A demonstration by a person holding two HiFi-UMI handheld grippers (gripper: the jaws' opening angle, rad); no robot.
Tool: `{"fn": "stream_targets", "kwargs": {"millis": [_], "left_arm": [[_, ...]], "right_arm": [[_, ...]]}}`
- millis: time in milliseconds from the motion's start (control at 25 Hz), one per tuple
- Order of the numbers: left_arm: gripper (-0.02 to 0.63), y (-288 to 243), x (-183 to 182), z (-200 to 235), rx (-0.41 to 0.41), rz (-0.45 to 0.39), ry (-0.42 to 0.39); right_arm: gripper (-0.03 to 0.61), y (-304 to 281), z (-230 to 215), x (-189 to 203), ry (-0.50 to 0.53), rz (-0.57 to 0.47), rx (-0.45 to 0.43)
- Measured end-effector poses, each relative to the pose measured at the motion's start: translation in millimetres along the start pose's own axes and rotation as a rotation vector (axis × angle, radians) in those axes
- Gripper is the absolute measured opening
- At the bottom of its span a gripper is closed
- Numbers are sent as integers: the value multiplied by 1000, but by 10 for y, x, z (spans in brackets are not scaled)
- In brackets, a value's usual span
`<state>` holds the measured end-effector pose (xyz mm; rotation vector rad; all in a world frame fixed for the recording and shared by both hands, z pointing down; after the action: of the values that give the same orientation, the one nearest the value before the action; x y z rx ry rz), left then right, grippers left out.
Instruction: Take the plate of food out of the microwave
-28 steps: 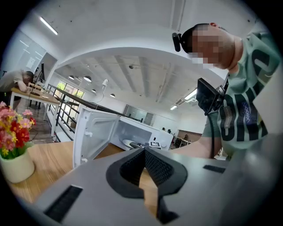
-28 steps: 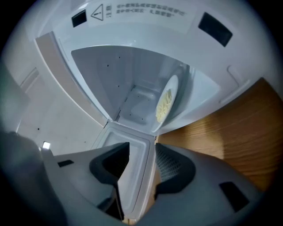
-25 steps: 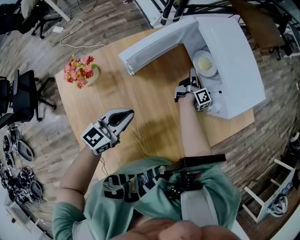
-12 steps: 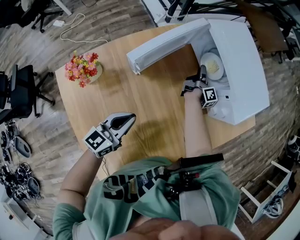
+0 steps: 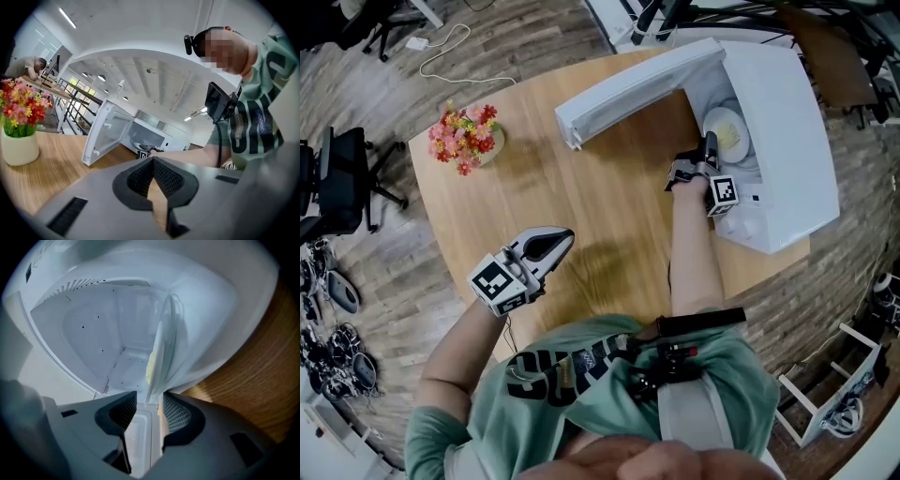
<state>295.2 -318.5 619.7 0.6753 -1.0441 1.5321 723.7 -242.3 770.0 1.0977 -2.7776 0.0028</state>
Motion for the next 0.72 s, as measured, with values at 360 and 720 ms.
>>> {"fn": "stream_targets", "kwargs": {"millis": [360, 720], "left_arm": [[3, 68, 93, -32, -25, 31, 10], [3, 201, 53, -66, -48, 6, 23]], "right_arm": [[38, 18, 27, -21, -20, -20, 4], [18, 128, 86, 89, -60, 54, -24]]}}
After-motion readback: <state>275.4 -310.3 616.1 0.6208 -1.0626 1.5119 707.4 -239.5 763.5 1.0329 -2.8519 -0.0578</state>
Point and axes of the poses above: the fingertips, and each gripper's own axes: y backward along the fingers, z to its left, x out of its underside, the point moved 6 cm from there along y, backward along the fingers, and after that the axes turned 10 degrees about -x, right-handed, at the moved point
